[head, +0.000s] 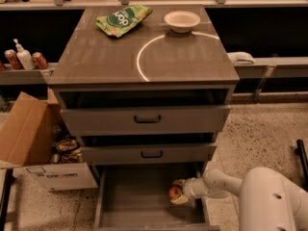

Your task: Pick apple from bottom drawer and place on counter

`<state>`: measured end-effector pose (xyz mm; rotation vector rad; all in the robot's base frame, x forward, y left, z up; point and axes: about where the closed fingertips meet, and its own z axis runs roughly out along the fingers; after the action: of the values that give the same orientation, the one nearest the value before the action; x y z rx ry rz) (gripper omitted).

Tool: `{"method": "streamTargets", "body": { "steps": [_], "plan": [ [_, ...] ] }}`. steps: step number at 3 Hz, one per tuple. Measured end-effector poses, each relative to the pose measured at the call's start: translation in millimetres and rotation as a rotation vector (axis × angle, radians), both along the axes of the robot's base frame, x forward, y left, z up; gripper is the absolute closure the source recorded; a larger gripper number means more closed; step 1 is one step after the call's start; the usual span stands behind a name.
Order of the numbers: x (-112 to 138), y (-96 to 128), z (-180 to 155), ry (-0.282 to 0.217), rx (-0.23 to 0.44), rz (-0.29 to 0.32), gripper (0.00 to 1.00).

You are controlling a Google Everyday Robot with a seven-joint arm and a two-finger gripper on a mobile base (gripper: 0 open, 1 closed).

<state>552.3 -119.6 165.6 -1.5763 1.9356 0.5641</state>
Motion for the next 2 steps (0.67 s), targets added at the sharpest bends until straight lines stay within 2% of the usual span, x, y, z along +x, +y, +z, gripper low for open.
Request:
{"method": "streamTargets", "body": {
  "steps": [1,2],
  "plan": [
    [-29.7,-9.6,58.2,-0.039,0.044,0.060,1.00],
    [-50.0,-31.1,132.5,-0.094,0.038,0.134,1.00]
  ]
}}
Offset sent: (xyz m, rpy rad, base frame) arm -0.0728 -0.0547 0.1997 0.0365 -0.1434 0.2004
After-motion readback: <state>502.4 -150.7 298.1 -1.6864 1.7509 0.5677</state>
